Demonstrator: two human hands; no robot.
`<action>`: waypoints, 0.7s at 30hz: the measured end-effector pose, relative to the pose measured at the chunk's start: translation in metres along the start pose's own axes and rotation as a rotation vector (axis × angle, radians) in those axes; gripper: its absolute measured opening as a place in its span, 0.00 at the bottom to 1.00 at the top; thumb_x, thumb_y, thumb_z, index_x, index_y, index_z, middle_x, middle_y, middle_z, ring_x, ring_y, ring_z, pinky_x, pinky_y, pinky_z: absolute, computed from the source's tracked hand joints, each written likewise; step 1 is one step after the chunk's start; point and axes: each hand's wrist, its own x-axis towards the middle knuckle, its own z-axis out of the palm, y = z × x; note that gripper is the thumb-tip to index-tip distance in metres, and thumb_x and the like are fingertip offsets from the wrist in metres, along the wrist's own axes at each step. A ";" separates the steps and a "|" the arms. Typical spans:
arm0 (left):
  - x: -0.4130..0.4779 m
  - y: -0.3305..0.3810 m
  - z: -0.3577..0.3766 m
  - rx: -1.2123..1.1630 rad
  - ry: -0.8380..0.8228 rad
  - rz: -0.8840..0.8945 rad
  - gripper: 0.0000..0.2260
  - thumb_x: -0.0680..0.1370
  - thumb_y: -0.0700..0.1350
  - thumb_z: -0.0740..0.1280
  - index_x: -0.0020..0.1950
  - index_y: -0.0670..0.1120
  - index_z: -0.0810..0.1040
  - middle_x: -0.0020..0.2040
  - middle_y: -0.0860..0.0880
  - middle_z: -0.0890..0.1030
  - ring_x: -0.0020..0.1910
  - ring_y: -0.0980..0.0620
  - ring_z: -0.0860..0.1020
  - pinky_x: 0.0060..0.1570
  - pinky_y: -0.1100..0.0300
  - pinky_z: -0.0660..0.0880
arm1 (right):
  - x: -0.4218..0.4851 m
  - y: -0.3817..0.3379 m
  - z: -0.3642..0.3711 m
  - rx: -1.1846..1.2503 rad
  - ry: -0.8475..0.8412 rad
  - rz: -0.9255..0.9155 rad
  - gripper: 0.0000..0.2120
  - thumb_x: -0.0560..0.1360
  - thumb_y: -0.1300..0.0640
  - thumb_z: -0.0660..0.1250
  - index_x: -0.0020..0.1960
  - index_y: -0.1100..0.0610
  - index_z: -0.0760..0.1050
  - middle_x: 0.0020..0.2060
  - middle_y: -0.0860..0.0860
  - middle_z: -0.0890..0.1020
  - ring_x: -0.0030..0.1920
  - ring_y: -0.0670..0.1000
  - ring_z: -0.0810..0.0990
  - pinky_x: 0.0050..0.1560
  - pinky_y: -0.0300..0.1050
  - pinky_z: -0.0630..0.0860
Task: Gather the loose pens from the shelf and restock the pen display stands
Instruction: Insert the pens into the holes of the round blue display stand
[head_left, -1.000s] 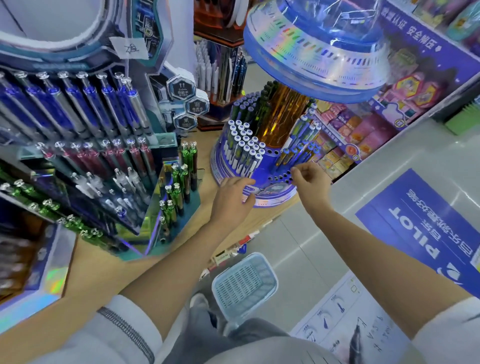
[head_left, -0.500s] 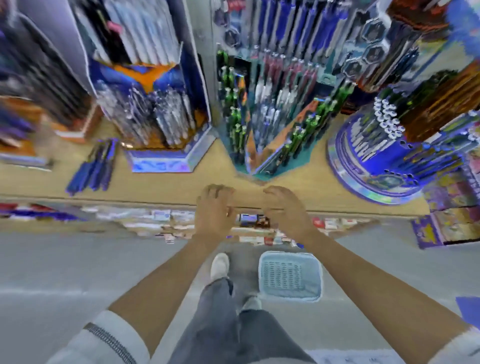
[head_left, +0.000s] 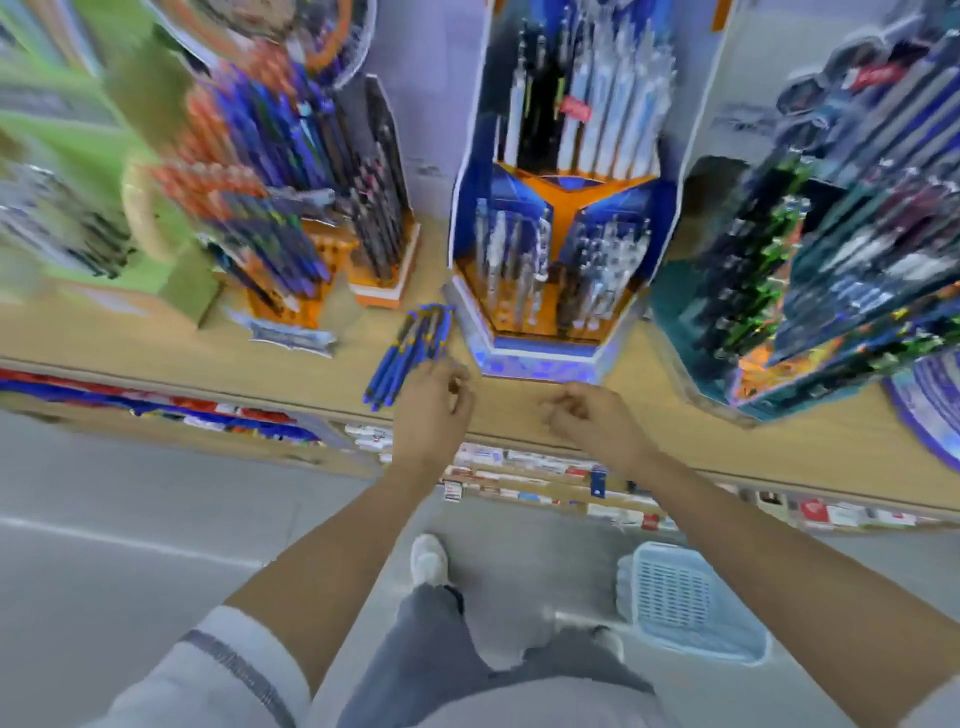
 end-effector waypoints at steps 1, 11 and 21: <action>0.009 -0.017 -0.014 0.027 0.031 -0.038 0.08 0.74 0.41 0.65 0.51 0.45 0.79 0.46 0.44 0.79 0.47 0.43 0.76 0.46 0.53 0.69 | 0.009 -0.017 0.020 0.066 -0.028 0.030 0.03 0.77 0.64 0.67 0.49 0.58 0.78 0.38 0.50 0.81 0.34 0.40 0.78 0.42 0.37 0.75; 0.066 -0.087 -0.055 0.228 -0.287 -0.134 0.21 0.74 0.45 0.69 0.65 0.40 0.72 0.61 0.41 0.74 0.63 0.42 0.70 0.60 0.53 0.67 | 0.095 -0.090 0.127 -0.070 0.082 0.143 0.13 0.75 0.51 0.70 0.35 0.53 0.73 0.27 0.47 0.76 0.34 0.54 0.77 0.39 0.48 0.72; 0.087 -0.077 -0.053 0.262 -0.452 -0.232 0.06 0.71 0.43 0.68 0.36 0.44 0.74 0.41 0.44 0.77 0.50 0.42 0.79 0.43 0.54 0.72 | 0.116 -0.099 0.139 -0.243 0.070 0.291 0.10 0.71 0.56 0.71 0.33 0.55 0.74 0.34 0.55 0.81 0.41 0.56 0.82 0.38 0.43 0.77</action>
